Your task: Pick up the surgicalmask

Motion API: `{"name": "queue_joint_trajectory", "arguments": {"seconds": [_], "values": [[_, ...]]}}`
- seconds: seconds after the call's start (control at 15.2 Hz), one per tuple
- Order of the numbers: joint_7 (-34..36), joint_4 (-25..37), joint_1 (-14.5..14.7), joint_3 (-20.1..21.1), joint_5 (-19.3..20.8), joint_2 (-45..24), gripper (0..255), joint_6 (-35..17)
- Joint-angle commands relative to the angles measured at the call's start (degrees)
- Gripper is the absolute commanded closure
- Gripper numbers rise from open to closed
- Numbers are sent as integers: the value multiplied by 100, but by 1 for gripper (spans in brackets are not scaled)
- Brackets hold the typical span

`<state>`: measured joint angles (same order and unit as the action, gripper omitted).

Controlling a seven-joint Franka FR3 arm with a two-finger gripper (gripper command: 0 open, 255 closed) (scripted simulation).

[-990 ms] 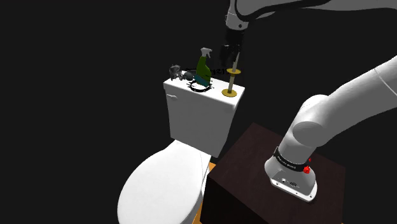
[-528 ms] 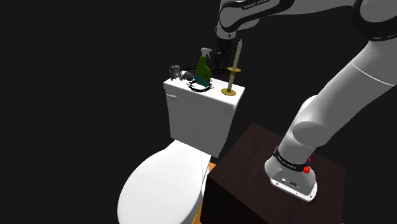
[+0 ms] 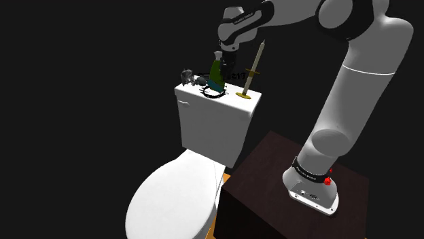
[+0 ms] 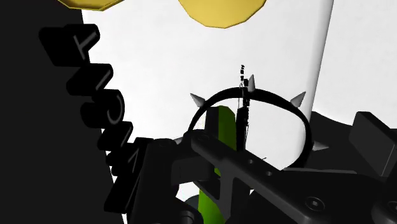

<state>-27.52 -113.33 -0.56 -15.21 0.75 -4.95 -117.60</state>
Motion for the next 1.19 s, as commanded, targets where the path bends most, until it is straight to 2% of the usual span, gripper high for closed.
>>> {"name": "queue_joint_trajectory", "arguments": {"seconds": [0.0,0.07,0.66,0.73,1.12], "values": [[-330,381,-79,-30,-136,-470,0,-4],[-415,507,-108,-24,-178,-624,0,-4],[-453,219,-128,-3,-254,-868,0,-528],[-477,179,-142,-10,-259,-869,255,-572],[-536,24,-171,-47,-217,-707,255,-569]]}}
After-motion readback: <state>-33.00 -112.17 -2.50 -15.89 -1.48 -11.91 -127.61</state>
